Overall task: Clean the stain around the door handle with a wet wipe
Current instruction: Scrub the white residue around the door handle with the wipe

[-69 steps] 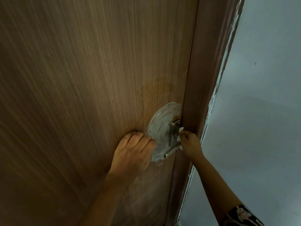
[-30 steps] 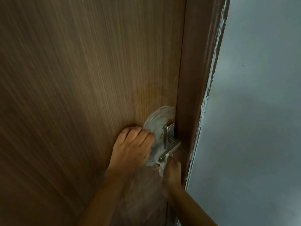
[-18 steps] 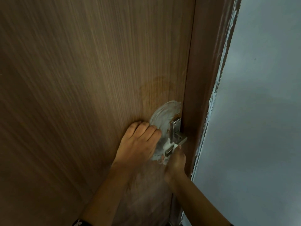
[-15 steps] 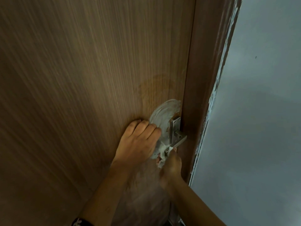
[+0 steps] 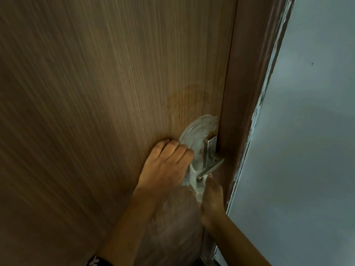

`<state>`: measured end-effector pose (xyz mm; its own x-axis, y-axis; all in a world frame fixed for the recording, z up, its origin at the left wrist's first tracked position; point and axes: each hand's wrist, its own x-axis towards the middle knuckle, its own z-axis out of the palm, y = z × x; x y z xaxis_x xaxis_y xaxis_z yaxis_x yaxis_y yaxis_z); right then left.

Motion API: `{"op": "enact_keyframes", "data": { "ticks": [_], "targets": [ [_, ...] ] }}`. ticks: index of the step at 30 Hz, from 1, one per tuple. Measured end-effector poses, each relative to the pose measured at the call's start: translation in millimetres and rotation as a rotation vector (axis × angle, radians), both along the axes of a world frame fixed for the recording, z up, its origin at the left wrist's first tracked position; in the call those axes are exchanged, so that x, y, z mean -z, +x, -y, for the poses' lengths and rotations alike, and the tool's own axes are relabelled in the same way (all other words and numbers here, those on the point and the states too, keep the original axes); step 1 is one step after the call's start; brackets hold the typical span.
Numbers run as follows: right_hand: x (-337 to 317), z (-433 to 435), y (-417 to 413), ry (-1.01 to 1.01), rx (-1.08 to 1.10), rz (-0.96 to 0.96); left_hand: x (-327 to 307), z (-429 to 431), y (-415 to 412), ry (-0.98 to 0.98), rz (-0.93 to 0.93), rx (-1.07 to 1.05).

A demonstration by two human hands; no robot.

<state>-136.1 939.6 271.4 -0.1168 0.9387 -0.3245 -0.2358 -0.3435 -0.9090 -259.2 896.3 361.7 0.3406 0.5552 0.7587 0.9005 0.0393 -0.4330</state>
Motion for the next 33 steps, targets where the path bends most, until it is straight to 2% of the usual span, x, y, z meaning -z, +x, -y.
{"op": "enact_keyframes", "data": {
  "ticks": [3,5,8,12,18,22,24,27,31,33],
  "targets": [
    [5,-7,22,0.240,0.190,0.265,-1,1,0,-0.006,0.004,0.004],
    [-10,-17,37,0.381,0.327,0.346,-1,1,1,-0.011,0.006,-0.001],
    [-41,-37,45,0.660,0.267,0.446,-1,1,1,-0.015,0.013,-0.008],
    [-60,-58,24,0.874,0.196,0.538,-3,2,1,-0.030,0.033,-0.001],
    [-59,-67,8,0.905,0.111,0.569,-3,2,1,-0.028,0.019,0.013],
    [-55,-67,11,0.884,0.074,0.793,-5,1,1,-0.018,0.028,0.025],
    [-53,-68,11,0.814,0.092,0.838,-6,1,1,-0.025,0.036,0.039],
    [-54,-72,13,0.753,0.084,0.819,-5,2,0,-0.039,0.031,0.047],
    [-61,-68,12,0.825,0.141,0.664,-3,1,-1,-0.054,0.037,0.037],
    [-62,-69,9,0.842,0.150,0.658,-2,1,-1,-0.058,0.034,0.032]
  ]
}}
